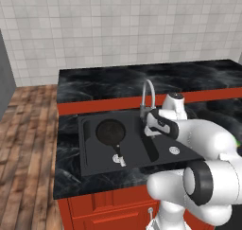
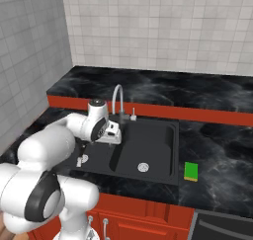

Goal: Pick the pan and sponge and place them into the sink. Then turn on the water.

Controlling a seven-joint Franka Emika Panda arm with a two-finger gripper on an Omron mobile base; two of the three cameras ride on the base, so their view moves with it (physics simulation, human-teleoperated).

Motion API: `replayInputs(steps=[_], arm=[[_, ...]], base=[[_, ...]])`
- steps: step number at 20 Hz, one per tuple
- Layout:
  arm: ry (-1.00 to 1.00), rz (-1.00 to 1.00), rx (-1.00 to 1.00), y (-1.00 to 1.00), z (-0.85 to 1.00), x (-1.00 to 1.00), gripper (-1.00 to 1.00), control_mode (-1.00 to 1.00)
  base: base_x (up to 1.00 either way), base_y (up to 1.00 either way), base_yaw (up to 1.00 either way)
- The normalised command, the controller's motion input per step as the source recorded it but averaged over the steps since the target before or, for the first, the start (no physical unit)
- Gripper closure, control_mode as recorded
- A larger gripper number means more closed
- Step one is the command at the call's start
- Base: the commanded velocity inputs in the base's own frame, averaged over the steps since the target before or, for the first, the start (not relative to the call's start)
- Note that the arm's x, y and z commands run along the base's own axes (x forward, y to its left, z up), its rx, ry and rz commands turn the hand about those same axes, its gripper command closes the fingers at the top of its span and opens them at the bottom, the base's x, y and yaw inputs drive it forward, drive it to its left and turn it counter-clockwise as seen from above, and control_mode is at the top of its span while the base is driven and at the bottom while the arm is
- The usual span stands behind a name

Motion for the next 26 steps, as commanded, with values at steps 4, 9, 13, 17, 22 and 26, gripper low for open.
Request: replayInputs(steps=[4,9,13,17,22,26], arm=[[0.0,0.0,0.01,-0.49,0.04,0.0,-1.0,-1.0],[0.02,0.0,0.0,-0.47,0.03,0.0,-1.0,-1.0],[0.02,0.0,0.0,-0.48,0.01,0.0,-1.0,-1.0],[0.02,0.0,0.0,-0.49,0.0,0.0,-1.0,-1.0],[0.02,0.0,0.0,-0.51,0.0,0.0,-1.0,-1.0],[0.03,0.0,0.0,-0.52,0.02,0.0,-1.0,-1.0]], base=[[0.0,0.0,0.0],[0.0,0.0,0.0],[0.0,0.0,0.0],[0.0,0.0,0.0],[0.0,0.0,0.0],[0.0,0.0,0.0]])
